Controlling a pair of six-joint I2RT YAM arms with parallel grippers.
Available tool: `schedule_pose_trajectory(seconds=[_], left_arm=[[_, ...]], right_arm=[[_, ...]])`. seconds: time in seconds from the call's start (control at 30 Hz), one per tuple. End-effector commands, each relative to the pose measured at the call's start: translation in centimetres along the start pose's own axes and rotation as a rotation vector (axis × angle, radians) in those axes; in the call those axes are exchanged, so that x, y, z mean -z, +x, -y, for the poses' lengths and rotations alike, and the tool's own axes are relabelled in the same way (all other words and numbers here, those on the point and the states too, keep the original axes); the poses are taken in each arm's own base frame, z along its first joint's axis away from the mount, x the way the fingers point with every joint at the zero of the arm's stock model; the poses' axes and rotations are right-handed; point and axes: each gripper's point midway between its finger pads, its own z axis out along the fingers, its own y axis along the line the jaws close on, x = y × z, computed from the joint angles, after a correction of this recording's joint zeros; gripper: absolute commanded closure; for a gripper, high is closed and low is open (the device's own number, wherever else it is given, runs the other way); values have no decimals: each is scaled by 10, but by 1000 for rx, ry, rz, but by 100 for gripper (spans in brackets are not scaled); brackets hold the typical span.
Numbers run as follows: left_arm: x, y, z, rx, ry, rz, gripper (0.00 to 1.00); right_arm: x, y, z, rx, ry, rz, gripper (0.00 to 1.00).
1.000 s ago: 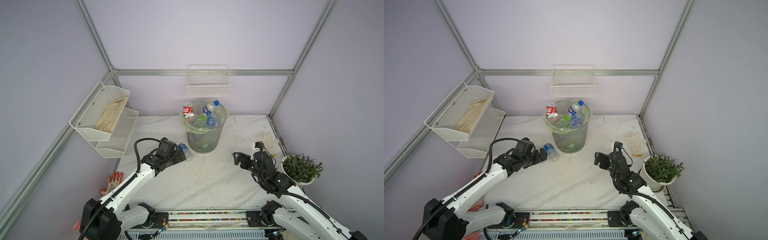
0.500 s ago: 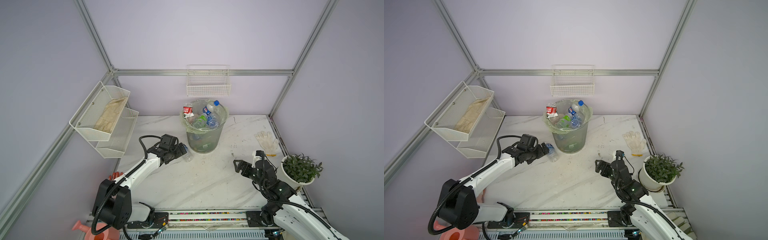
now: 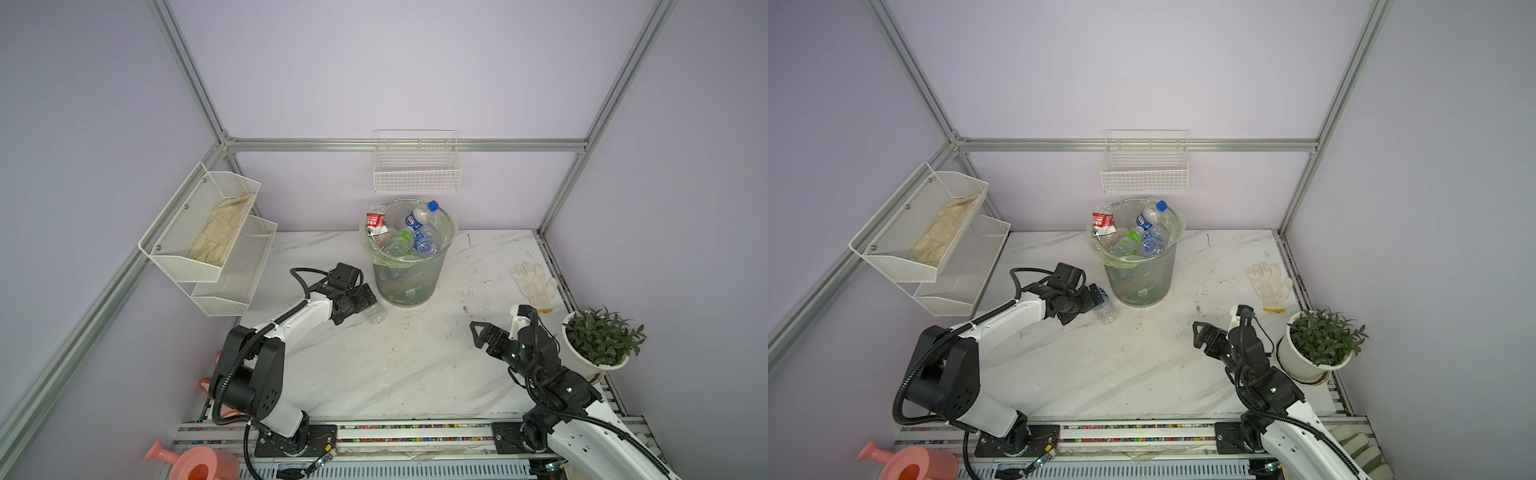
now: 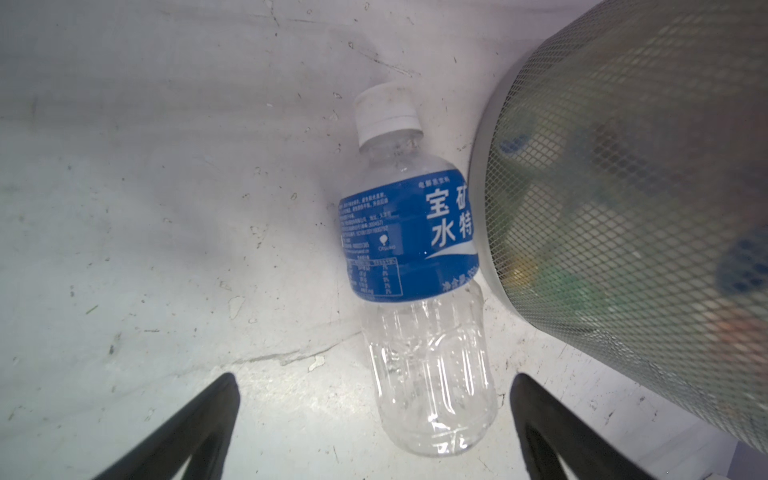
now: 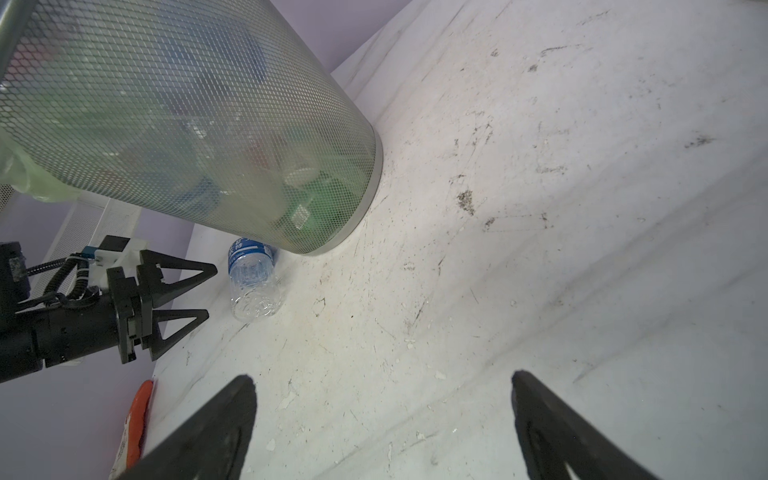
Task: Throw the plastic bottles in the bin
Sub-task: 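Lower the left gripper over the blue-labelled water bottle beside the bin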
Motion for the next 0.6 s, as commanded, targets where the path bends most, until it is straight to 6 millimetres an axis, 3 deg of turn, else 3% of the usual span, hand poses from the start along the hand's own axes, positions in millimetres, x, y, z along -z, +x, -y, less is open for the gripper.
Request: schedule_pose_trajectory(seconds=[0.0,0.57], left_arm=[[15,-35,38,23,97,76,1],[-20,-43,49,61,73,49,5]], right_arm=[[-1,5,6,-14,20,-13,3],[-1,5,6,-21,15,-10,3]])
